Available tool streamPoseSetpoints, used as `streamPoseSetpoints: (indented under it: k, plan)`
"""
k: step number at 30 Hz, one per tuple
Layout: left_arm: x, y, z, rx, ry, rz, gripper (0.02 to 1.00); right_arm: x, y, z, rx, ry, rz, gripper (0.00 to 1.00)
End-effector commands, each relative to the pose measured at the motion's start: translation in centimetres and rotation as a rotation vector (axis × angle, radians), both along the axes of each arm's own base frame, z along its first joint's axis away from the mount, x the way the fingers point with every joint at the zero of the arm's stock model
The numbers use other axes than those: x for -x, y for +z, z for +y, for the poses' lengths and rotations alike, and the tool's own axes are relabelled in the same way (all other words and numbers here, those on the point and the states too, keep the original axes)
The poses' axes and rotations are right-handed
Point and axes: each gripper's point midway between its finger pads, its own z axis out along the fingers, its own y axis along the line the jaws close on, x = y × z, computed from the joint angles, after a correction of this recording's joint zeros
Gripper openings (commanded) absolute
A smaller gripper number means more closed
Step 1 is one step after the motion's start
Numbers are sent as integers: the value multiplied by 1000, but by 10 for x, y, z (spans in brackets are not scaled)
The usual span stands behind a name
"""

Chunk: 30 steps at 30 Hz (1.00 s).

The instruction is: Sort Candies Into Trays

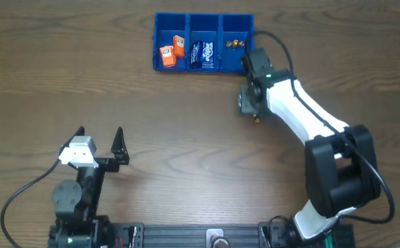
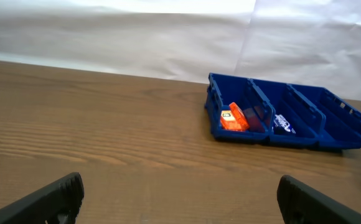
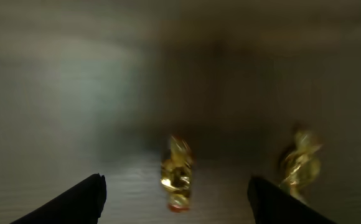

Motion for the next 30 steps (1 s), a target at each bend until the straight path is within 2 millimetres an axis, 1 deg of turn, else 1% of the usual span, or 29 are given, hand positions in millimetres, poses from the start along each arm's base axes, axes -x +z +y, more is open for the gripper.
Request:
streamPoseSetpoints:
  k: [1, 4, 6, 12, 15, 19, 21, 27, 30]
  plan:
    - [1, -16, -2, -9, -16, 46, 998, -2, -5, -1, -23, -21, -10, 757]
    - [1, -16, -2, -9, -16, 46, 998, -2, -15, 0, -21, -20, 9, 752]
    - [1, -16, -2, -9, -16, 46, 998, -1, -22, 0, -16, -21, 22, 730]
    - [1, -16, -2, -9, -16, 46, 998, 5, -30, 1, -19, -17, 54, 665]
    - [1, -16, -2, -9, -16, 46, 998, 6, -31, 2, -26, -16, 56, 599]
    - [1, -16, -2, -9, -16, 46, 998, 5, -31, 2, -27, -16, 51, 457]
    - [1, -16, -2, -9, -16, 46, 996, 4, -33, 3, -30, -15, 44, 413]
    - [1, -16, -2, -9, -16, 46, 998, 4, -35, 4, -37, -14, 46, 389]
    - [1, -16, -2, -9, -16, 46, 998, 6, -40, 4, -37, -14, 61, 382]
